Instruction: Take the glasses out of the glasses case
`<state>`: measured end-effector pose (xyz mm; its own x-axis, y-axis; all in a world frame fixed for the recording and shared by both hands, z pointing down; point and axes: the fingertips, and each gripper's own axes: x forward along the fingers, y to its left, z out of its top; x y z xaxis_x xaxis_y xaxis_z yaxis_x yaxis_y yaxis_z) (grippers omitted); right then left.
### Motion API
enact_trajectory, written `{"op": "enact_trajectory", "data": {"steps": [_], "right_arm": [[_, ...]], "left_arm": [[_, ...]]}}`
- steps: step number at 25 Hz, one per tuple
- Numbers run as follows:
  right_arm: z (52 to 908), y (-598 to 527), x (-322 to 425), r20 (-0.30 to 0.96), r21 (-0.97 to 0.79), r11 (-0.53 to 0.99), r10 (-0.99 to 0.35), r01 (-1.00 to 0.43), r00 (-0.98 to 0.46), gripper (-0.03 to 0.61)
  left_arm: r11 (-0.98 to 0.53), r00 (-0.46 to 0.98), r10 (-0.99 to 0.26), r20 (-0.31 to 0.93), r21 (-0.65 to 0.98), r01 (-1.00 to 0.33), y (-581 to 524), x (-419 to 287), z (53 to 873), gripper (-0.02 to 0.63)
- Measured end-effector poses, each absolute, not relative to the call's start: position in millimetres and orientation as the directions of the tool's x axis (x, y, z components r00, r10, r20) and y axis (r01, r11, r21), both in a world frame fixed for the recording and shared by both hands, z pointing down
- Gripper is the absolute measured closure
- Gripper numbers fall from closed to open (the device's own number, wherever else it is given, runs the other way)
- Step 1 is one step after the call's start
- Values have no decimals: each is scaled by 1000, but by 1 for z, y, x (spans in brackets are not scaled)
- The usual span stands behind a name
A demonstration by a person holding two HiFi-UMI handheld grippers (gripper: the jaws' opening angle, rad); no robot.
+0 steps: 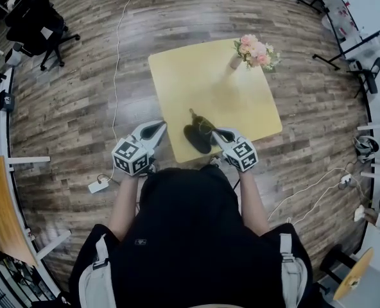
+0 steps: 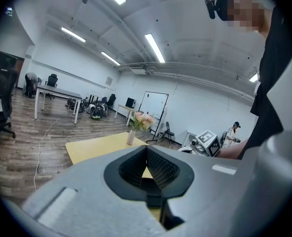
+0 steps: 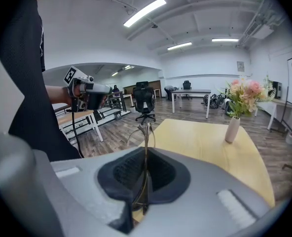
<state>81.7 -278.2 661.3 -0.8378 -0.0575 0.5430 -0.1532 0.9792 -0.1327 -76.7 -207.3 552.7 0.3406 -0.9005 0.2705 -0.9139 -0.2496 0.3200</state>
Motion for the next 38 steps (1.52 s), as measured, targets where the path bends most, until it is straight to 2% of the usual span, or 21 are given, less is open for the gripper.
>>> {"op": "enact_trajectory", "data": {"steps": [10, 19, 38], "right_arm": [[629, -280, 56, 471, -108, 989, -39, -102, -881, 560], [601, -295, 47, 387, -146, 982, -57, -123, -920, 560], [598, -302, 34, 397, -99, 990, -50, -97, -916, 560]], "left_arm": [[-221, 316, -906, 283, 320, -921, -201, -86, 559, 603], [-227, 322, -904, 281, 323, -919, -207, -86, 558, 603], [-235, 328, -903, 278, 319, -918, -215, -99, 558, 603]]}}
